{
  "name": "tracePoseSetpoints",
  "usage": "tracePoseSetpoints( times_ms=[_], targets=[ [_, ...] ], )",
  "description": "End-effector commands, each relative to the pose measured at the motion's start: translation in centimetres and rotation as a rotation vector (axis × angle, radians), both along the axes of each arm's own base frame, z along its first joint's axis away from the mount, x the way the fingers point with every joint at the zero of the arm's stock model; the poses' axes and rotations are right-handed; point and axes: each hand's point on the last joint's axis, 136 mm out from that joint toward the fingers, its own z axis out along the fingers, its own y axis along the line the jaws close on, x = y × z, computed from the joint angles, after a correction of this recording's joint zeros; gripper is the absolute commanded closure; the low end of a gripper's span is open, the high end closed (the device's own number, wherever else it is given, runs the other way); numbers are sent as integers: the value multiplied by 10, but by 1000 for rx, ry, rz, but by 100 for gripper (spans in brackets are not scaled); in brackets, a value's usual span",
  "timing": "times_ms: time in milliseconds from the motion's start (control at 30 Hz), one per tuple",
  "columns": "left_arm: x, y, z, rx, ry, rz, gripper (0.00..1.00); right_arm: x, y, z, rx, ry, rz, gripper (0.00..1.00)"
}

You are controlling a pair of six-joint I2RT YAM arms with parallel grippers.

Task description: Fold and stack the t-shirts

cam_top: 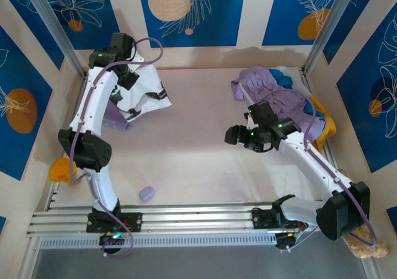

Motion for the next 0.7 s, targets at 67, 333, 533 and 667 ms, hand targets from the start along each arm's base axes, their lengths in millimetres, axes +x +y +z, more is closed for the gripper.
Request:
tracePoseSetpoints(
  times_ms=[67, 333, 533, 667],
  targets=[
    [-8, 12, 27, -68, -65, 52, 100, 2, 3, 8, 9, -6, 12, 20],
    [-15, 25, 22, -69, -40, 125, 100, 3, 4, 9, 7, -5, 14, 20],
    [-23, 30, 25, -91, -37, 158, 100, 4, 6, 6, 14, -3, 16, 20],
    [-24, 34, 28, -93, -45, 172, 100, 6, 9, 5, 13, 1, 23, 20]
  ],
)
